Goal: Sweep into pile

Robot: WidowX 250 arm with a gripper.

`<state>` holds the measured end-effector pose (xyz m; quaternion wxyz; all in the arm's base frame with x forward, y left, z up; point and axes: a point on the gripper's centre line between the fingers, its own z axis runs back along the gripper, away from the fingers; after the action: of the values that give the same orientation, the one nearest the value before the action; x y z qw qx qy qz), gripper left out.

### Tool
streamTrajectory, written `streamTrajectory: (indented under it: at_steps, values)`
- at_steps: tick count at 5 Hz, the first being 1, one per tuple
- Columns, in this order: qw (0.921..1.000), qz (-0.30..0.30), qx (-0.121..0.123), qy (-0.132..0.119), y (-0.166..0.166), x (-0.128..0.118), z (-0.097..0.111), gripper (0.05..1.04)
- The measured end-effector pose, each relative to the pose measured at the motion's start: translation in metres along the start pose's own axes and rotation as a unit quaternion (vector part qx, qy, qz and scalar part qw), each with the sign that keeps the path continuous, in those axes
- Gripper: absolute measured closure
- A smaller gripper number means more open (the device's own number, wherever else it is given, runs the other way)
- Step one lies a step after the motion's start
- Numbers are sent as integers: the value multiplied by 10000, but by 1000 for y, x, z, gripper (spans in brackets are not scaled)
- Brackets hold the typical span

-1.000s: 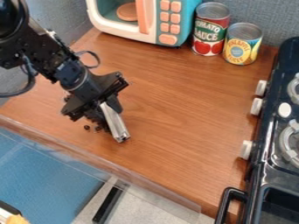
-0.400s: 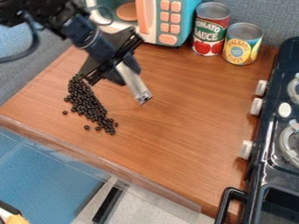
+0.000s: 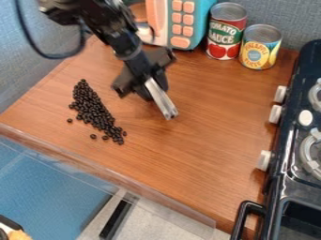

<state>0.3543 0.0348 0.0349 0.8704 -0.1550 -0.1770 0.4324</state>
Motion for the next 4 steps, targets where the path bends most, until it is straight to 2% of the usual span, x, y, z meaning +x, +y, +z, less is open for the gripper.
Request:
streamTrajectory:
  at_steps: [1, 2, 3, 4]
  values:
    - [9997, -79, 219, -19, 4, 4, -16, 717]
    - [9994, -187, 289, 2, 5, 5, -19, 648]
    - [9992, -228, 287, 160, 9, 2, -18, 338]
    - [9994, -213, 34, 258, -2, 4, 12, 93]
